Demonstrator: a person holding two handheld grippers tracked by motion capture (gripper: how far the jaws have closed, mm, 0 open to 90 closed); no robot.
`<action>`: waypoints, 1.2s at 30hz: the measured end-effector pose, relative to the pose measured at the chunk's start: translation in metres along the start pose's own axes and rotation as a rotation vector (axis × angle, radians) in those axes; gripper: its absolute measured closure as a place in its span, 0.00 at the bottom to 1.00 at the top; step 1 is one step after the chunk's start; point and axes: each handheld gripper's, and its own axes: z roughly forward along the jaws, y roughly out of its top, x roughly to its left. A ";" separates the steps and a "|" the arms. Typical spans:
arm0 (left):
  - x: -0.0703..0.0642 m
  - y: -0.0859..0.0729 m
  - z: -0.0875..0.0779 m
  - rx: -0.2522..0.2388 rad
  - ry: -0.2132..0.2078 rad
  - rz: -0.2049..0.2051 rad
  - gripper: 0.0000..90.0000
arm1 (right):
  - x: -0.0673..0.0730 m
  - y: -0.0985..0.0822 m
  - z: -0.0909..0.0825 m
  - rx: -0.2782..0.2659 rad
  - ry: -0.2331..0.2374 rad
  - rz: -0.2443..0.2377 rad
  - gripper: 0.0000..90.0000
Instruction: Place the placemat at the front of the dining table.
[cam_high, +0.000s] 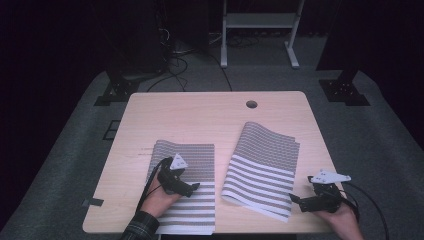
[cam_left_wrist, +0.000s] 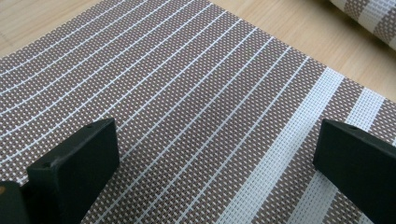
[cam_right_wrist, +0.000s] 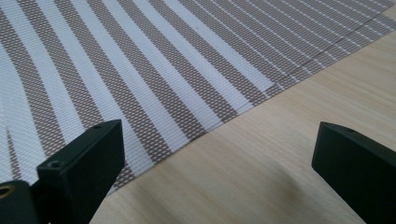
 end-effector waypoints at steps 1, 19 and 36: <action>0.000 -0.001 -0.001 -0.001 0.000 -0.002 0.00 | 0.002 0.000 0.000 0.002 0.007 0.000 0.02; 0.000 -0.002 -0.002 -0.003 0.004 -0.004 0.00 | 0.044 0.010 0.005 0.017 0.188 -0.111 0.66; 0.000 -0.002 -0.001 -0.008 0.004 -0.004 0.00 | 0.032 0.014 0.009 0.067 0.128 -0.147 1.00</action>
